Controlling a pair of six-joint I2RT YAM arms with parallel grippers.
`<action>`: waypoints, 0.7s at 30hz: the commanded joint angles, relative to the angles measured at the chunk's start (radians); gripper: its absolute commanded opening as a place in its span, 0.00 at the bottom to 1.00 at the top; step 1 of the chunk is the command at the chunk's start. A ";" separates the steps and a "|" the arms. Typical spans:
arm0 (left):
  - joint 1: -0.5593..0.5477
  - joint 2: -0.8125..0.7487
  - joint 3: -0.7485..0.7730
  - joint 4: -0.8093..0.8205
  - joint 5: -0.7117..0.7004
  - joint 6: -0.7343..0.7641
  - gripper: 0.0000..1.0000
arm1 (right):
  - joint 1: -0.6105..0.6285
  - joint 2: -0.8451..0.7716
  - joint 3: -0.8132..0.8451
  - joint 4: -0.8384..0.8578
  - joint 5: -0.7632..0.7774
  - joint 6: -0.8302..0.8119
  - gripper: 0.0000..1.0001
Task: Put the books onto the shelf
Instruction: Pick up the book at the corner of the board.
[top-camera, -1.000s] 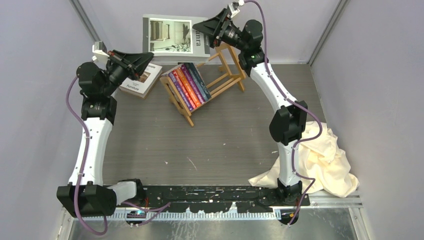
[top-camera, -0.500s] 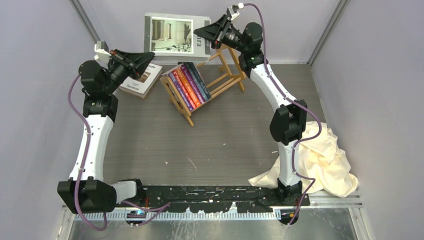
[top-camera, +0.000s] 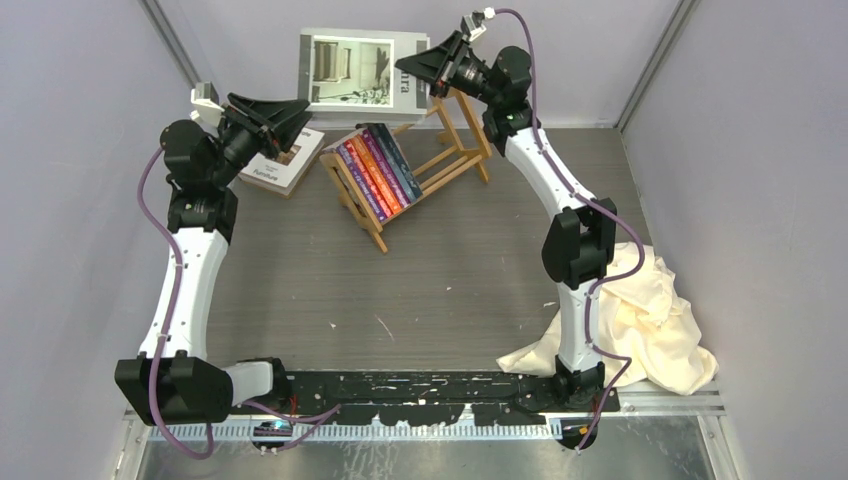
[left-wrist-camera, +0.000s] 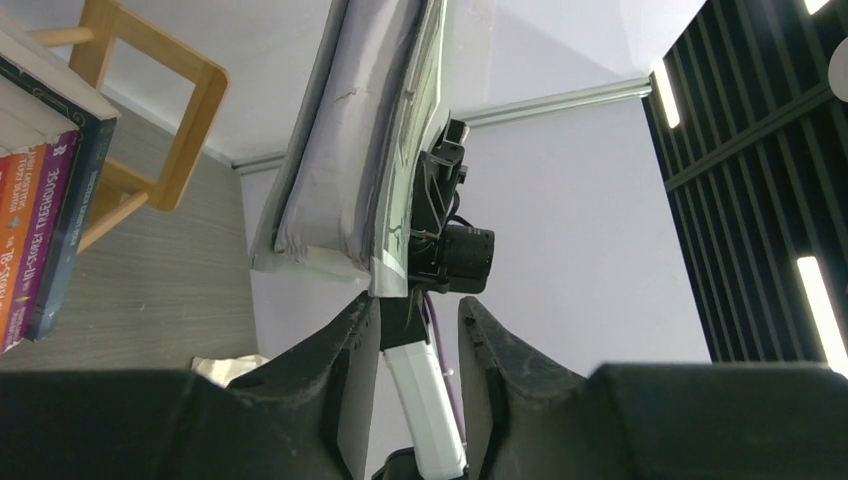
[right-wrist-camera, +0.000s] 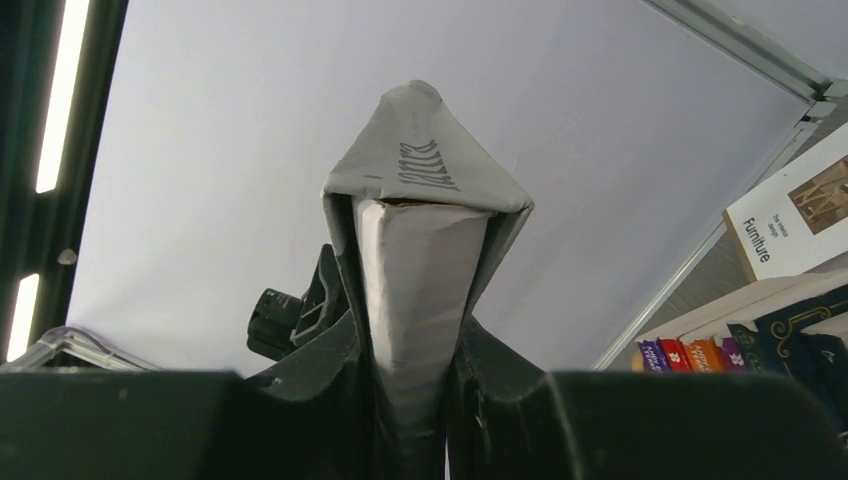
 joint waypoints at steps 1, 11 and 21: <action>0.000 -0.039 0.015 0.069 -0.007 0.009 0.37 | -0.027 -0.073 0.001 0.048 0.004 -0.029 0.31; 0.002 -0.045 0.005 0.053 -0.015 0.016 0.43 | -0.063 -0.094 0.004 0.035 0.012 -0.044 0.31; 0.003 -0.042 -0.013 0.054 -0.023 0.019 0.52 | -0.077 -0.171 -0.021 -0.068 0.025 -0.180 0.31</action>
